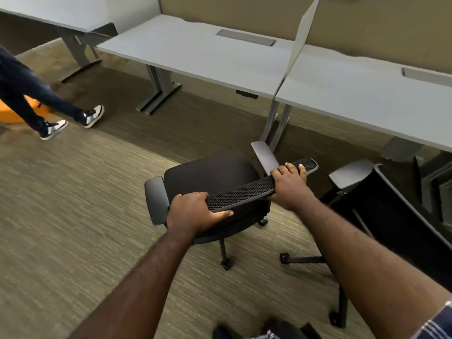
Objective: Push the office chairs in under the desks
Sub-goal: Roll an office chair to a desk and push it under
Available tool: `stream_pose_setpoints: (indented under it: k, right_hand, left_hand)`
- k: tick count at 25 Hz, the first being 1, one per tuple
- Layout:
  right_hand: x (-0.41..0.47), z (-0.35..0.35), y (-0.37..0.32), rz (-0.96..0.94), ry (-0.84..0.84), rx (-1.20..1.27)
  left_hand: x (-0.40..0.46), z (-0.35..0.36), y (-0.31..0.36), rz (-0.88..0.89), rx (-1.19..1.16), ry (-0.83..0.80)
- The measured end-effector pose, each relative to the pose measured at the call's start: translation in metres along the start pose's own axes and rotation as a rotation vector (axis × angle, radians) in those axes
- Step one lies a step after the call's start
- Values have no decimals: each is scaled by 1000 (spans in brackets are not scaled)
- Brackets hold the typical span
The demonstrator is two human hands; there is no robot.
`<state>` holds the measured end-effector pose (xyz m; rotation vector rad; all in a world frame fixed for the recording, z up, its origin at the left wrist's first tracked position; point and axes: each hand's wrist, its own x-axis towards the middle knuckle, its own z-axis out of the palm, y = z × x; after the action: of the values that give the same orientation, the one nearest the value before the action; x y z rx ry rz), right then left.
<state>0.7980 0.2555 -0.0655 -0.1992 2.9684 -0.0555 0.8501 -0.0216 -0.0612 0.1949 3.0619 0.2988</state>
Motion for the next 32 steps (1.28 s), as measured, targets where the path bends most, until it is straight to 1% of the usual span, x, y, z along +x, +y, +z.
stream_pose_setpoints:
  k: [4,7,9,11,14,15,17,20,22,24,30,32]
  right_hand:
    - [53,-5,-24,-30,34,14]
    - [99,-8,-31,-68,59,23]
    - [129,-13,-32,-111,34,18]
    - [164,-24,-28,-210,-28,-15]
    - [221,-43,-17,-421,-102,-74]
    - [238,-49,-13,-453,-119,-84]
    - [271,-58,-8,-486,-118,-116]
    - [309,-63,-12,-548,-50,-122]
    - [334,-69,-21,-569,-15,-112]
    - [356,-75,-30,-572,-17,-102]
    - [430,-80,-66,-534,21,-97]
    - [460,-83,-83,-532,6,-84]
  left_hand:
    - [39,-7,-33,-87,42,58]
    - [76,-13,-52,-126,55,64]
    - [100,-17,-60,-137,76,74]
    - [125,-21,-67,-156,86,80]
    - [158,-26,-84,-194,65,92]
    - [167,-28,-90,-211,52,90]
    - [188,-33,-103,-236,43,84]
    - [217,-37,-119,-265,57,87]
    - [240,-40,-133,-284,57,78]
    - [262,-45,-147,-279,68,74]
    - [333,-58,-204,-212,122,113]
    - [358,-64,-230,-197,118,110]
